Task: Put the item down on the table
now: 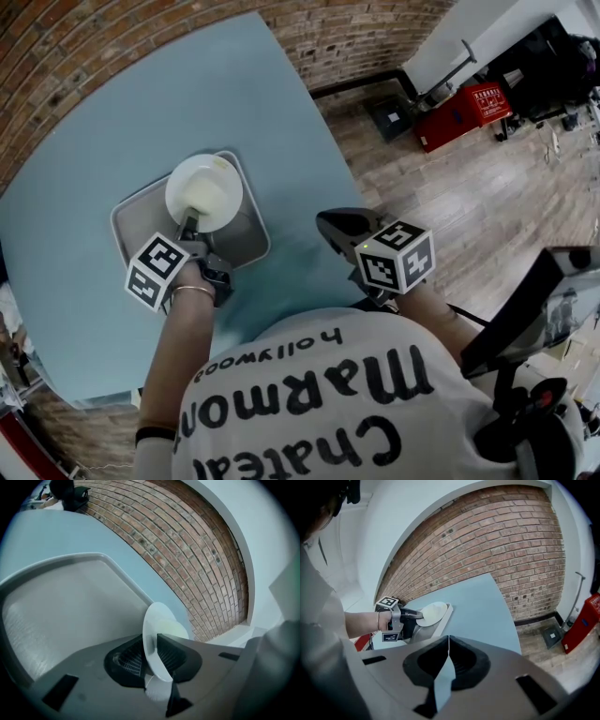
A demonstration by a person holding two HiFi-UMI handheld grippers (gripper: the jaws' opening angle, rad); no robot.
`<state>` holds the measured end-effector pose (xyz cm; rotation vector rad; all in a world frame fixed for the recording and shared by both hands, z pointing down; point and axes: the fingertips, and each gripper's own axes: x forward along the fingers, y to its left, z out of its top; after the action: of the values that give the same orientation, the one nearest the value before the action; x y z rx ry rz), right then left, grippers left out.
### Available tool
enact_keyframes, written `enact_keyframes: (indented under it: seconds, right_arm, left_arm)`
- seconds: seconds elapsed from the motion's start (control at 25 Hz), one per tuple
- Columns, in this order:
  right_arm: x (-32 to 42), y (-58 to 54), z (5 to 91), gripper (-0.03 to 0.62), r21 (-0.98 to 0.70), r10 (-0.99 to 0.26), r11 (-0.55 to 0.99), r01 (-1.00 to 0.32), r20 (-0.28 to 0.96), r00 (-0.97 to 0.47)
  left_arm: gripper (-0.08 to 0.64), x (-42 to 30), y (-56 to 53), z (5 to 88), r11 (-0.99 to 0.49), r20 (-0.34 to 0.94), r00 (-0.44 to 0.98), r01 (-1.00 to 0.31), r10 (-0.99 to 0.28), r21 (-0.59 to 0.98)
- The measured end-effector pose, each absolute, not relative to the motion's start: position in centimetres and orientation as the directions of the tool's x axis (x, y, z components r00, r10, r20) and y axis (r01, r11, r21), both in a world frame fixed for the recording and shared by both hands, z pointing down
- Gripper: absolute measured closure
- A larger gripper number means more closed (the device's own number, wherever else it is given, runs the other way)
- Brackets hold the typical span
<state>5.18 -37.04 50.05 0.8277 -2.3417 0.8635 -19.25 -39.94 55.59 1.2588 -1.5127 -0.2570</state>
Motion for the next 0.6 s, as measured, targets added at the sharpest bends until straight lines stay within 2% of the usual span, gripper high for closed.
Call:
enact_keyframes:
  seconds: [0.32,0.52,0.6]
  right_arm:
    - [5.3,-37.2,50.0,0.580,-0.393,-0.371,0.608,-0.690,0.628,-0.684]
    - [5.5,-37.2,50.2,0.580,-0.394,-0.374,0.601,-0.696,0.631,-0.680]
    - [5.5,-37.2,50.3,0.580,-0.394,-0.374,0.598,-0.698,0.633,-0.678]
  left_arm:
    - [0.454,-19.9,-40.2,55.7,0.380,0.656,0.098,-0.748,-0.748,0.544]
    - [0.405,-20.3,-40.5,55.6,0.285,0.678,0.025,-0.895,-0.735,0.342]
    - [0.399,-20.4,-40.7,55.6,0.261,0.669,0.013,-0.915,-0.743,0.307]
